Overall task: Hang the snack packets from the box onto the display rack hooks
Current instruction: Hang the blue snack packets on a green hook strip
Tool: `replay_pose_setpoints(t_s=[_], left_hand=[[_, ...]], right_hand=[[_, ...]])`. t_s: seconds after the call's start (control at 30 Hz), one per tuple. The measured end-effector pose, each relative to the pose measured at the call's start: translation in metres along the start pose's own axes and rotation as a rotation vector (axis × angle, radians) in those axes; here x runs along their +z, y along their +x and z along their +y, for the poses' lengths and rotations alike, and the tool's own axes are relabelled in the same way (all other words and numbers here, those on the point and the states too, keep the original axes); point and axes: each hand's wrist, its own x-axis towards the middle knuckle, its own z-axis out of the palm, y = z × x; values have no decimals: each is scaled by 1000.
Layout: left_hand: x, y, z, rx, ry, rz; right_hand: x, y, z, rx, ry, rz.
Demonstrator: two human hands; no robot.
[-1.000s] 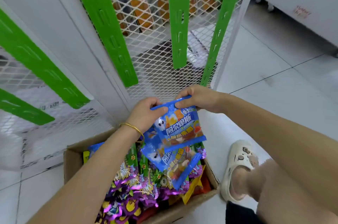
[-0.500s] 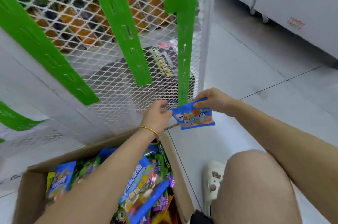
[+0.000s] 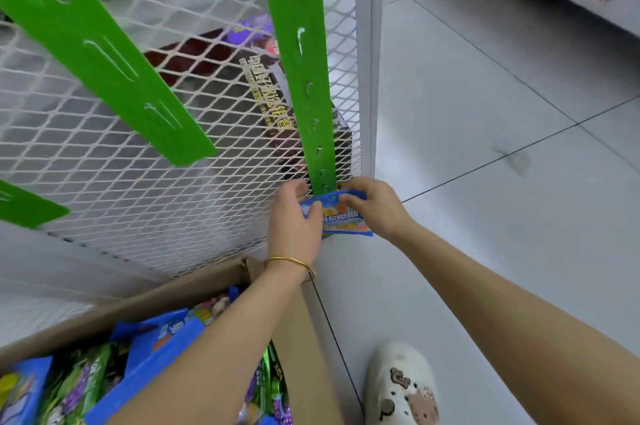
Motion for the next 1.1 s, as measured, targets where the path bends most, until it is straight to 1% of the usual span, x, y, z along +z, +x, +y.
replay_pose_setpoints(t_s=[0.17, 0.3, 0.43, 0.57, 0.73, 0.83, 0.97, 1.1], left_hand=[[6, -3, -4, 69, 21, 53], [9, -4, -7, 88, 26, 60], [14, -2, -8, 74, -21, 72], [18, 0, -13, 54, -49, 64], [16, -5, -14, 22, -100, 58], [12, -4, -11, -35, -153, 77], [8, 0, -11, -104, -227, 63], [10, -4, -16, -85, -199, 75]], right_hand=[[6, 3, 3, -34, 43, 54], [7, 3, 8, -32, 54, 51], [6, 0, 13, -59, 102, 43], [5, 0, 21, -93, 119, -24], [6, 0, 25, -113, 237, -100], [6, 2, 25, -108, 221, -137], [6, 1, 25, -122, 217, -119], [10, -1, 24, -109, 297, -116]])
